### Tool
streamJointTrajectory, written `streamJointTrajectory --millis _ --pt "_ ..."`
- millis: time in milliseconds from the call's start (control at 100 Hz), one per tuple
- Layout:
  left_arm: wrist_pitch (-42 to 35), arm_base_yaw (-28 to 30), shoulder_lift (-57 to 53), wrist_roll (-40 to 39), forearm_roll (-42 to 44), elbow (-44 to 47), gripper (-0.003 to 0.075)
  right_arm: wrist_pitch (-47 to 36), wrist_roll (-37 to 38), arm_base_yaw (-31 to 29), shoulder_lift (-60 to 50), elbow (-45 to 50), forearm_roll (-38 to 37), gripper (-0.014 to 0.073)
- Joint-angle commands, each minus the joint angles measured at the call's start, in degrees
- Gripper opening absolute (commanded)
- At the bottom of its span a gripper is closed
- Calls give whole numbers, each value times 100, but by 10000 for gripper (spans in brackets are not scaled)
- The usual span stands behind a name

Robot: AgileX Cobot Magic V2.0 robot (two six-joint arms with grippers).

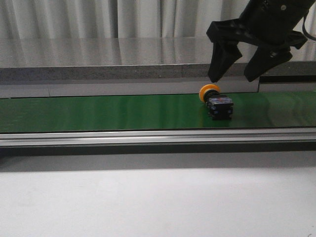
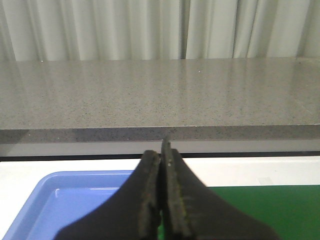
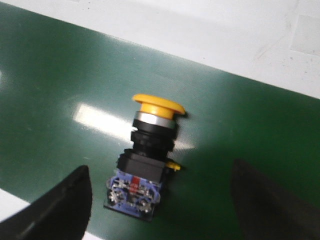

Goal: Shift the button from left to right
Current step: 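Lower the right gripper onto the button and close on its body, then lift the button with the right gripper and move it over the green tray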

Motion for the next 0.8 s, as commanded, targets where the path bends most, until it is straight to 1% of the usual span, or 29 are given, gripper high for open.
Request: streamJointTrajectory --millis 0,140,390,450,490,590,640,680,790 --pt "-419 -42 44 -39 -54 -158 -20 -295 -63 0 -71 -232 -104 573" --pt "-419 -42 44 -39 -54 -158 -20 -243 -63 -7 176 -232 -427 573" --pt "-419 -42 44 -39 -54 -158 -20 -79 -58 -7 385 -232 -444 565" --pt "-419 -42 44 -39 -54 -158 -20 -51 -44 -7 385 -232 -457 516" --pt "-419 -42 44 -39 -54 -158 -20 -24 -40 -7 385 -232 -470 460" --pt "-419 -42 44 -39 -54 -158 -20 94 -40 -7 385 -232 -470 288" --pt "-419 -42 44 -39 -54 -158 -20 142 -40 -7 378 -232 -470 228" --pt "-419 -42 44 -39 -54 -158 -20 176 -40 -7 363 -232 -477 203" --pt "-419 -42 44 -39 -54 -158 -20 222 -40 -56 253 -238 -507 206"
